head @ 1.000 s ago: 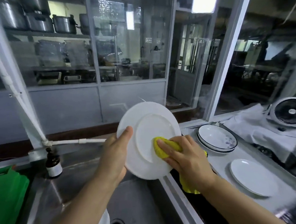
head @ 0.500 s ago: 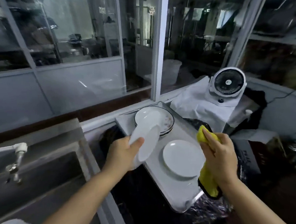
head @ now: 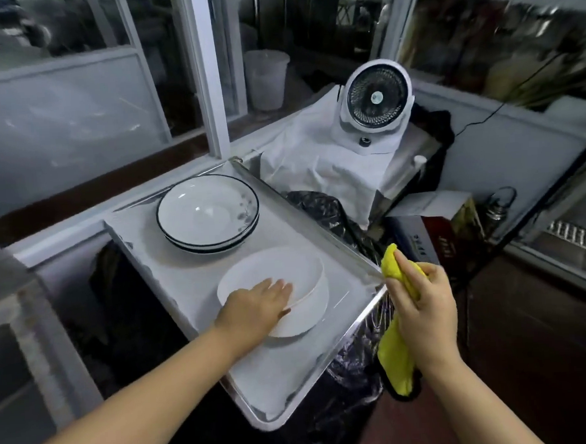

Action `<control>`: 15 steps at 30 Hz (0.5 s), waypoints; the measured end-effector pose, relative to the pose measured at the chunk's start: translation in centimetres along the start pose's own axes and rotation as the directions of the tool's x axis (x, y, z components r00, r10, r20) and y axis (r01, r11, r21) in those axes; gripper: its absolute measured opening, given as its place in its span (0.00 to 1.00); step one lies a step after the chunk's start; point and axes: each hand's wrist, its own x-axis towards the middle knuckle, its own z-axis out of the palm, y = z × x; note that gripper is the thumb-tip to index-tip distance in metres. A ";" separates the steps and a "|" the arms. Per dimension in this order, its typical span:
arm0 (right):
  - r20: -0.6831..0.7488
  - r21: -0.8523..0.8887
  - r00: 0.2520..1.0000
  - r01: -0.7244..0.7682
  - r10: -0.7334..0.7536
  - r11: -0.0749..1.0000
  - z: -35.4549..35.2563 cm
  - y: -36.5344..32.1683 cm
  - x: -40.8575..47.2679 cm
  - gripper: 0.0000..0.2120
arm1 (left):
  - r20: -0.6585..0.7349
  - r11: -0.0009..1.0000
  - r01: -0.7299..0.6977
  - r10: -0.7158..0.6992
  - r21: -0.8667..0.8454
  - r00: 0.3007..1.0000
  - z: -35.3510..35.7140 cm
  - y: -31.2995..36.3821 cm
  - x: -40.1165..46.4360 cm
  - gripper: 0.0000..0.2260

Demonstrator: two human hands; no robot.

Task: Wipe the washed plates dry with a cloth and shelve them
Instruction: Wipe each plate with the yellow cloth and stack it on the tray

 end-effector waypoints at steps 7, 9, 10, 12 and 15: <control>0.027 0.019 0.998 -0.060 0.060 0.998 1.1 1.8 0.7 0.24 | 0.045 0.989 -0.122 0.118 0.085 0.992 5.0 -0.1 0.3 0.19; 0.037 0.030 0.997 -0.069 0.068 0.997 1.5 2.1 0.7 0.24 | 0.038 0.984 -0.145 0.142 0.108 0.989 5.8 -0.2 0.2 0.15; 0.041 0.034 0.997 -0.069 0.068 0.997 1.7 2.2 0.8 0.24 | 0.049 0.984 -0.144 0.140 0.104 0.989 6.0 -0.2 0.3 0.20; 0.052 0.046 0.996 -0.075 0.072 0.996 2.2 2.3 0.8 0.24 | 0.067 0.981 -0.160 0.153 0.107 0.986 6.1 -0.1 0.4 0.24; 0.076 0.058 0.993 -0.091 0.087 0.994 2.9 2.6 0.8 0.24 | 0.123 0.984 -0.166 0.158 0.061 0.980 6.7 0.5 0.3 0.19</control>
